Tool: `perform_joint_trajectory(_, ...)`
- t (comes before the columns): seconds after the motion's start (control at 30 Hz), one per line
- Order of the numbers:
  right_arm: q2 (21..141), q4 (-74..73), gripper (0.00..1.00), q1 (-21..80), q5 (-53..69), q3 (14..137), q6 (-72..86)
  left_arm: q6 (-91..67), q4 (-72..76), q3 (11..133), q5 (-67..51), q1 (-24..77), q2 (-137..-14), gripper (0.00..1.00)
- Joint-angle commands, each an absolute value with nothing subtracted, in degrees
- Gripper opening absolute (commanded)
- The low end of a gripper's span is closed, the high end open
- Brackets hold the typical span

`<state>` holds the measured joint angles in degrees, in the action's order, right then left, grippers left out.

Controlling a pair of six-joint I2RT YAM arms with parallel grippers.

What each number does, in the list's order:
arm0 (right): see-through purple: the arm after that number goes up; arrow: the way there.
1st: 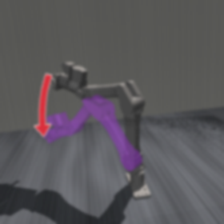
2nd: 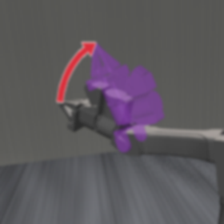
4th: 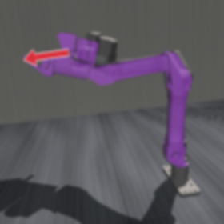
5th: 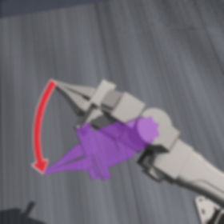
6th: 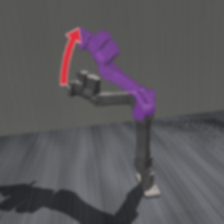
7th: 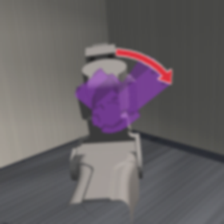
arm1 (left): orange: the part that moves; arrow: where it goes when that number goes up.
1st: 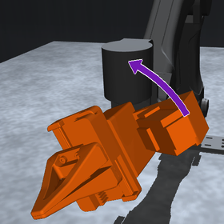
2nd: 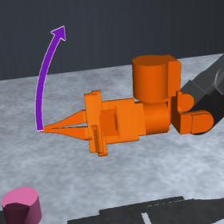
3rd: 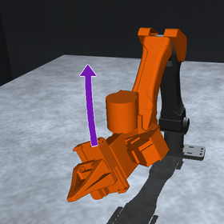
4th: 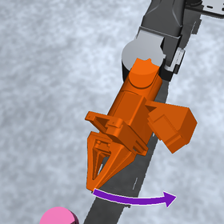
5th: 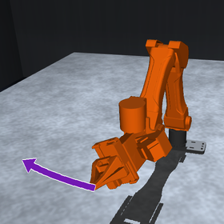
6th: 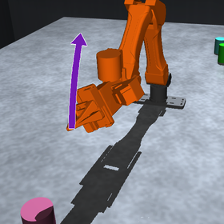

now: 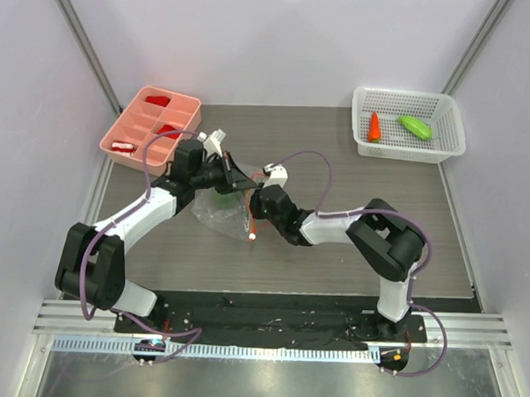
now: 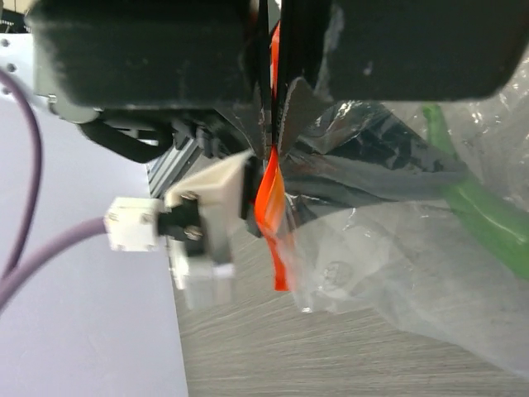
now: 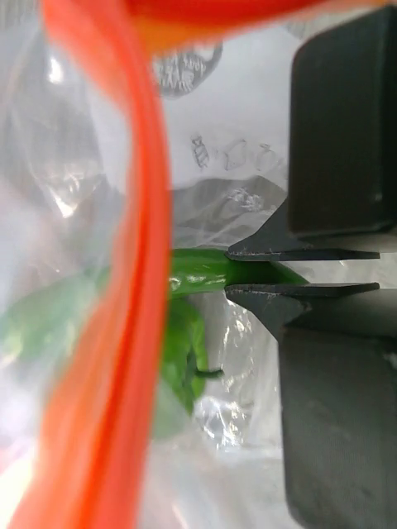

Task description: Open the zip-top bag and remove the fake food

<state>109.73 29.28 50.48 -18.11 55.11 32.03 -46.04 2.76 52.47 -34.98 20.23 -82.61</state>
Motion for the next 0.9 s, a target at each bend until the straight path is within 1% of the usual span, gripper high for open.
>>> perform_joint_trajectory(0.0,102.22,23.3,0.01,50.8,-16.79,54.06,30.32,-45.09,2.2,54.67,-37.0,19.95,-81.73,0.0)
perform_joint_trajectory(0.13,98.97,19.7,0.01,50.8,-14.77,51.15,30.76,-45.53,1.94,54.67,-37.09,19.95,-82.97,0.0)
perform_joint_trajectory(0.2,98.18,16.02,0.01,50.8,-13.45,52.81,30.5,-45.44,1.84,54.84,-37.44,19.95,-83.67,0.0)
perform_joint_trajectory(0.23,97.74,11.3,0.01,50.71,-13.62,53.69,30.76,-45.44,1.93,55.1,-37.88,20.13,-84.02,0.0)
perform_joint_trajectory(0.4,92.91,3.54,0.01,50.45,-14.5,56.68,30.94,-45.79,1.76,55.63,-40.17,21.79,-86.57,0.0)
perform_joint_trajectory(0.57,88.51,2.55,0.01,48.08,-13.28,55.9,30.58,-44.91,0.88,55.99,-39.9,22.85,-86.31,0.0)
perform_joint_trajectory(0.7,85.96,1.15,0.01,46.24,-10.82,55.99,32.51,-44.3,0.26,56.6,-40.08,23.29,-86.75,0.0)
perform_joint_trajectory(0.77,85.08,0.36,0.01,45.09,-7.57,56.77,33.57,-44.12,0.18,56.69,-39.9,23.38,-86.75,0.0)
perform_joint_trajectory(0.87,84.2,-6.49,0.01,43.77,-3.09,58.97,33.23,-43.07,-1.76,56.87,-38.5,23.38,-85.88,0.0)
